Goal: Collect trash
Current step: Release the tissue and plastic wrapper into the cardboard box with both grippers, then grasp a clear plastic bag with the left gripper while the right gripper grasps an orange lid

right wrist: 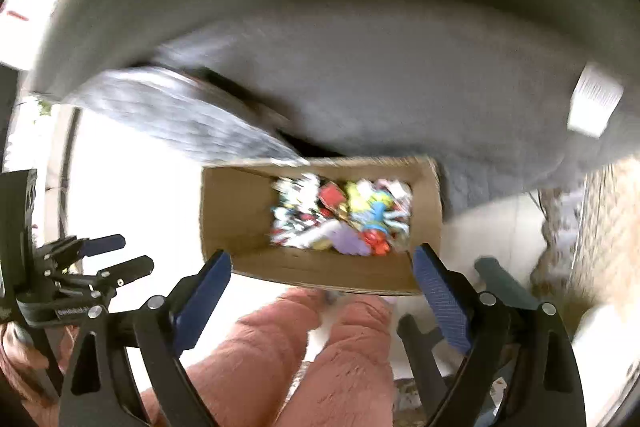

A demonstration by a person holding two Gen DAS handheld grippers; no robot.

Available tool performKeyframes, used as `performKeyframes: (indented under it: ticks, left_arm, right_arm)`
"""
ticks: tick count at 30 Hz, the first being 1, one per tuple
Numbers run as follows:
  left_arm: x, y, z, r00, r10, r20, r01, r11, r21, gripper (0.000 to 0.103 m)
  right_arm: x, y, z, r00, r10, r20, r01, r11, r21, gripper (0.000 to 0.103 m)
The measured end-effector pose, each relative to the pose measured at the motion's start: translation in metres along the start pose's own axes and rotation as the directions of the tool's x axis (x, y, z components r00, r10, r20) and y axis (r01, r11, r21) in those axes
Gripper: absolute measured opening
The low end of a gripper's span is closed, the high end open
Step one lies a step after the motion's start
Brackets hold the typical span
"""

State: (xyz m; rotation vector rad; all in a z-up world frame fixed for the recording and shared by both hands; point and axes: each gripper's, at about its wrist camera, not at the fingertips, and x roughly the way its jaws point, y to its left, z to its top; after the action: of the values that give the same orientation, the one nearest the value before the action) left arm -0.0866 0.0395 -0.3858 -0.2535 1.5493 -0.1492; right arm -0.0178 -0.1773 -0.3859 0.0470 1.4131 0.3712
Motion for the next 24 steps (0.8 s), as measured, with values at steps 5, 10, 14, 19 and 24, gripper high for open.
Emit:
performKeyframes:
  ticks: [5, 10, 14, 19, 24]
  left_arm:
    - [-0.115, 0.006, 0.023, 0.974, -0.018, 0.224, 0.018, 1.0, 0.001, 0.086]
    - [-0.188, 0.02, 0.093, 0.905, -0.032, 0.425, 0.06, 0.997, -0.053, 0.087]
    - [-0.198, 0.034, 0.183, 0.891, 0.006, 0.454, 0.045, 0.994, -0.101, 0.087]
    - [-0.207, 0.075, 0.289, 0.877, 0.047, 0.478, 0.07, 0.972, -0.225, 0.087]
    - [-0.199, 0.124, 0.379, 0.882, 0.181, 0.435, -0.041, 0.949, -0.311, 0.086]
  right_arm:
    - [-0.081, 0.027, 0.011, 0.989, 0.08, 0.122, -0.078, 0.997, -0.021, 0.094]
    - [-0.123, 0.037, 0.022, 0.967, 0.123, 0.225, -0.131, 0.991, 0.021, 0.095]
    - [-0.14, 0.036, 0.024, 0.958, 0.104, 0.267, -0.12, 0.992, 0.045, 0.095]
    - [-0.15, 0.031, 0.01, 0.956, 0.025, 0.293, -0.059, 0.993, 0.106, 0.095]
    - [-0.14, 0.023, -0.003, 0.96, -0.043, 0.277, -0.011, 0.982, 0.19, 0.095]
